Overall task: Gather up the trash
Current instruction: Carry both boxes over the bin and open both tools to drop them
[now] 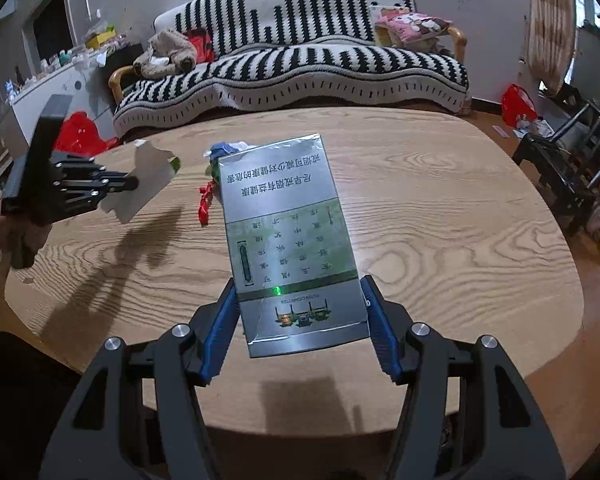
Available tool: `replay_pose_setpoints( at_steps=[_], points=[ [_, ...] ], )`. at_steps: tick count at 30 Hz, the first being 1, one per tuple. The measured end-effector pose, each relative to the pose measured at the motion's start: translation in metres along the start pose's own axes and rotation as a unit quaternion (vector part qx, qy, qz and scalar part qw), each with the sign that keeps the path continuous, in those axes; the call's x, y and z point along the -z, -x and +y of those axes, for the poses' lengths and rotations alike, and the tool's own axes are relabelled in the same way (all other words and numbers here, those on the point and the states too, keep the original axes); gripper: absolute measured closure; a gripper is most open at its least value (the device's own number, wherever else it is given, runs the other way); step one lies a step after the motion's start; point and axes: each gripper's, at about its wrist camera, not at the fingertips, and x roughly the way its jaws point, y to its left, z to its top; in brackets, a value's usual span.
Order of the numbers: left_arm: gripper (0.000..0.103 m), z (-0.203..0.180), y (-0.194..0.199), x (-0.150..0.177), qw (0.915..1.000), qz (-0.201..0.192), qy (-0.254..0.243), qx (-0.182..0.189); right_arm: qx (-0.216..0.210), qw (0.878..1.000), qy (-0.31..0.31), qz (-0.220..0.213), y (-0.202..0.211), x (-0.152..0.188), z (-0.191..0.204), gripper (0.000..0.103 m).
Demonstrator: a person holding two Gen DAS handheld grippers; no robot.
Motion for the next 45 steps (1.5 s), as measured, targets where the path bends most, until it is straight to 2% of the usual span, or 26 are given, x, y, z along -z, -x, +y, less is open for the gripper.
replay_pose_setpoints(
  at_steps=[3, 10, 13, 18, 19, 23, 26, 29, 33, 36, 45],
  points=[
    [0.098, -0.016, 0.027, 0.007, 0.9992, -0.013, 0.037, 0.0, 0.004, 1.0, -0.009, -0.009, 0.015, 0.006, -0.004, 0.044],
    [0.098, -0.071, 0.059, 0.002, 0.9948, -0.062, 0.079, 0.018, 0.032, 0.998, -0.043, -0.02, 0.044, 0.024, -0.027, 0.044],
    [0.098, -0.105, 0.058, -0.008, 0.9914, -0.073, 0.088, 0.065, 0.058, 0.996, -0.07, -0.018, 0.058, 0.043, -0.05, 0.044],
    [0.098, -0.187, 0.039, -0.032, 0.9874, -0.071, 0.057, 0.13, 0.104, 0.983, -0.148, -0.019, 0.09, 0.075, -0.104, 0.044],
    [0.098, -0.212, 0.032, -0.038, 0.9848, -0.067, 0.048, 0.153, 0.115, 0.98, -0.163, -0.021, 0.098, 0.083, -0.115, 0.044],
    [0.098, -0.285, 0.016, -0.048, 0.9779, -0.053, 0.006, 0.202, 0.149, 0.965, -0.214, -0.013, 0.117, 0.11, -0.15, 0.044],
    [0.098, -0.334, 0.004, -0.051, 0.972, -0.044, -0.029, 0.229, 0.158, 0.957, -0.245, 0.002, 0.122, 0.13, -0.168, 0.044],
    [0.098, -0.361, -0.015, -0.051, 0.9645, -0.014, -0.028, 0.262, 0.16, 0.948, -0.274, 0.026, 0.119, 0.145, -0.183, 0.044],
    [0.098, -0.39, -0.033, -0.053, 0.9559, 0.012, -0.032, 0.292, 0.167, 0.94, -0.295, 0.043, 0.117, 0.159, -0.195, 0.044],
    [0.098, -0.402, -0.042, -0.055, 0.9533, 0.018, -0.043, 0.298, 0.171, 0.937, -0.3, 0.045, 0.118, 0.161, -0.2, 0.044],
    [0.098, -0.4, -0.047, -0.055, 0.9536, 0.02, -0.041, 0.298, 0.174, 0.934, -0.31, 0.045, 0.117, 0.162, -0.207, 0.044]
  ],
)
